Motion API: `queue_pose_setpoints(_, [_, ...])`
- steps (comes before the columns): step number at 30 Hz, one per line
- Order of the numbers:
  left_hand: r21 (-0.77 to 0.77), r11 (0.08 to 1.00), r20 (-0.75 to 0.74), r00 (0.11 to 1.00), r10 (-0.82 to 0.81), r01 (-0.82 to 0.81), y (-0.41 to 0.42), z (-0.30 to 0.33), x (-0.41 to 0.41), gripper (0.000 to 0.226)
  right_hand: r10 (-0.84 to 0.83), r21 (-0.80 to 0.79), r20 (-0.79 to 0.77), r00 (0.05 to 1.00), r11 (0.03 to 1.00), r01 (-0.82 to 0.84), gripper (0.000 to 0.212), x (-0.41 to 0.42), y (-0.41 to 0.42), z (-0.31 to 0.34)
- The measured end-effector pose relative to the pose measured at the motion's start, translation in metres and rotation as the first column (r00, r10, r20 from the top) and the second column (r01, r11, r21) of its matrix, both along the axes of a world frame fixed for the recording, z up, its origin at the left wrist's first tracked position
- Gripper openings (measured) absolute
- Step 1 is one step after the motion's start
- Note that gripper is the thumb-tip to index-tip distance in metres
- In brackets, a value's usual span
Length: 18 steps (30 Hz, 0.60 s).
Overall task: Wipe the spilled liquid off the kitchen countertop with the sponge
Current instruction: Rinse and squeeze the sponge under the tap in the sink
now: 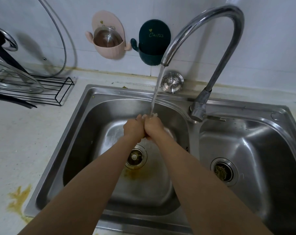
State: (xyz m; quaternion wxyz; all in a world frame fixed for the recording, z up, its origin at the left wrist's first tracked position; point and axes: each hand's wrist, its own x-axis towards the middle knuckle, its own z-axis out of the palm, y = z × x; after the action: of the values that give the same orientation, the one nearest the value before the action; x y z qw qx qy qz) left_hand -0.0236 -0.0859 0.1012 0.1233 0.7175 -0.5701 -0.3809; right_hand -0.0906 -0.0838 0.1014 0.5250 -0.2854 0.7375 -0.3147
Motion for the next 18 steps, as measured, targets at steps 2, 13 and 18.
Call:
queue_pose_setpoints(2, [0.003, 0.997, 0.089, 0.993, -0.083, 0.083, -0.001, 0.005, -0.002, 0.03, -0.011, 0.011, -0.01, 1.0, 1.0, 0.011, 0.039, 0.001, 0.0, 0.001])
queue_pose_setpoints(13, [0.558, 0.788, -0.496, 0.656, 0.568, -0.26, -0.006, 0.027, 0.006, 0.026, -0.069, -0.03, 0.471, 0.879, 0.995, 0.094, 0.011, -0.023, 0.01, 0.018])
queue_pose_setpoints(18, [0.356, 0.908, -0.664, 0.623, 0.413, -0.222, -0.007, 0.022, 0.014, 0.039, -0.048, 0.024, 0.084, 0.995, 0.999, 0.046, 0.009, -0.026, 0.005, 0.022])
